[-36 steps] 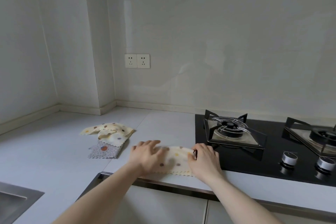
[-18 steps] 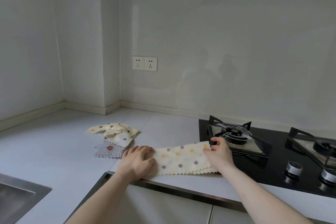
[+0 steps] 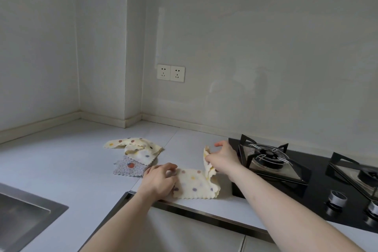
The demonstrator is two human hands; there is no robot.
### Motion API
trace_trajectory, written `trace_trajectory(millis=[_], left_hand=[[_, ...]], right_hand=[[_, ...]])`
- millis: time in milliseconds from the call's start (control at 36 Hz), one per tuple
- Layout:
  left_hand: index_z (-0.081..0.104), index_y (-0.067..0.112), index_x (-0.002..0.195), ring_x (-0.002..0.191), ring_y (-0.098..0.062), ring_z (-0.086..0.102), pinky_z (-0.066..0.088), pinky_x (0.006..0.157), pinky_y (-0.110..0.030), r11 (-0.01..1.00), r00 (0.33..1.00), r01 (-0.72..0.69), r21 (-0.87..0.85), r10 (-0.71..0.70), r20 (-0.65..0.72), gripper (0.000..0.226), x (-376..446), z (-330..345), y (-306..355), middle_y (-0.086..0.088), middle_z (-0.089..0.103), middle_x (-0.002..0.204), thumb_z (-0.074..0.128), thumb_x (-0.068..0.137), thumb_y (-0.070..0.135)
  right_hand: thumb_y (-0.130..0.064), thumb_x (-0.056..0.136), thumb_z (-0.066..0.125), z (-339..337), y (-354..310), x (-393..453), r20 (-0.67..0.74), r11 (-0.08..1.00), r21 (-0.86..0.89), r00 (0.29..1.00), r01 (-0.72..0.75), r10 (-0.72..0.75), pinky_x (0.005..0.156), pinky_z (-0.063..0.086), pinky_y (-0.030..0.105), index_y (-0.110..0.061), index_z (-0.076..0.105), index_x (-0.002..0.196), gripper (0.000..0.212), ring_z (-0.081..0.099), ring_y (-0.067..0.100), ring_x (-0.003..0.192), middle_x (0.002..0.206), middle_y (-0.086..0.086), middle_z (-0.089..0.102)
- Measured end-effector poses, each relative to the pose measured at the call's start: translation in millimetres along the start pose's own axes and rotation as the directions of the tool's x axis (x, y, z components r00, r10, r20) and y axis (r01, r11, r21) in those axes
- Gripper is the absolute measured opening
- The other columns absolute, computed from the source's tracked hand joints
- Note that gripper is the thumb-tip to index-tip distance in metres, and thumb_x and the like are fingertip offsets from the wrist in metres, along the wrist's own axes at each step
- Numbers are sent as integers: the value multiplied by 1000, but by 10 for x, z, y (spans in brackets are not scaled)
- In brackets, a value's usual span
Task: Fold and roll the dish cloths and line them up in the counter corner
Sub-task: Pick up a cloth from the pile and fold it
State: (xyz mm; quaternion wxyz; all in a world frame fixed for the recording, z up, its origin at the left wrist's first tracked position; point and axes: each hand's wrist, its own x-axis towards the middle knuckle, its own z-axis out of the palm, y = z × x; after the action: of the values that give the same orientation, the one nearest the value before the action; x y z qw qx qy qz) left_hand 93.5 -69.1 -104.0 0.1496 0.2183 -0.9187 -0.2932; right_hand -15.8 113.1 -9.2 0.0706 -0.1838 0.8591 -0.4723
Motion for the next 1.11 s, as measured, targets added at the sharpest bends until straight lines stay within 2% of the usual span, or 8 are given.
trace_trajectory(millis=[333, 444, 528, 611, 722, 889, 1028, 1111], left_hand=[[58, 38, 132, 130, -17, 49, 28, 116, -41, 997, 999, 2, -75, -5, -41, 38, 33, -5, -5, 18, 64, 132, 47, 95, 32], [58, 37, 131, 129, -17, 50, 28, 115, -40, 996, 999, 9, -88, -12, -32, 45, 33, -14, 6, 17, 65, 130, 42, 89, 36], [57, 37, 132, 129, -17, 50, 28, 116, -40, 995, 1000, 14, -98, -16, -24, 56, 16, -31, 25, 17, 65, 131, 34, 80, 41], [56, 38, 133, 130, -17, 49, 27, 116, -41, 996, 999, 21, -84, -24, -40, 42, 24, -17, 23, 18, 64, 132, 40, 94, 38], [55, 39, 134, 130, -18, 48, 25, 116, -42, 998, 998, 41, -51, -43, -38, 39, 37, 4, 41, 18, 63, 133, 44, 98, 43], [56, 41, 132, 129, -17, 48, 26, 114, -41, 997, 997, 67, -47, -69, -27, 42, 58, 13, 47, 18, 64, 131, 47, 92, 51], [57, 40, 130, 126, -14, 49, 27, 113, -40, 995, 995, 85, -49, -88, -45, 46, 59, 13, 83, 23, 64, 124, 54, 88, 60], [57, 42, 127, 123, -14, 48, 28, 112, -39, 995, 995, 95, -40, -97, -36, 49, 62, 5, 101, 24, 64, 119, 61, 82, 61]], right_hand=[[-22, 82, 72, 637, 126, -88, 136, 999, -41, 991, 22, -16, 74, 57, 26, -28, 45, 131, 57, 65, 11, 90, 123, 0, 63], [-15, 84, 74, 677, 125, -110, 215, 992, 101, 975, -75, 52, 66, 63, 29, -21, 47, 130, 53, 72, 16, 81, 111, 5, 66], [-13, 89, 67, 589, 150, -86, 117, 990, 143, 993, -23, 6, 60, 61, 26, -20, 54, 125, 39, 74, 18, 68, 100, 5, 70], [-14, 91, 63, 461, 271, -20, -42, 993, 96, 997, 74, -70, 53, 53, 20, -21, 59, 121, 30, 72, 15, 75, 102, -5, 67], [-25, 90, 66, 319, 497, 55, -145, 985, -128, 980, 117, -135, 70, 43, 21, -24, 61, 118, 28, 60, 8, 91, 106, -12, 66], [-51, 94, 61, 300, 703, 85, -22, 982, -186, 998, 46, -51, 84, 42, 27, -23, 55, 128, 44, 60, 15, 103, 120, -4, 68], [-56, 95, 55, 302, 655, 191, 25, 979, -202, 1000, 3, 2, 97, 44, 30, -21, 56, 135, 54, 58, 19, 123, 130, -4, 65], [-58, 89, 62, 293, 671, 284, 119, 984, -173, 991, -36, 57, 100, 45, 31, -22, 66, 127, 52, 59, 18, 119, 129, -5, 66]])
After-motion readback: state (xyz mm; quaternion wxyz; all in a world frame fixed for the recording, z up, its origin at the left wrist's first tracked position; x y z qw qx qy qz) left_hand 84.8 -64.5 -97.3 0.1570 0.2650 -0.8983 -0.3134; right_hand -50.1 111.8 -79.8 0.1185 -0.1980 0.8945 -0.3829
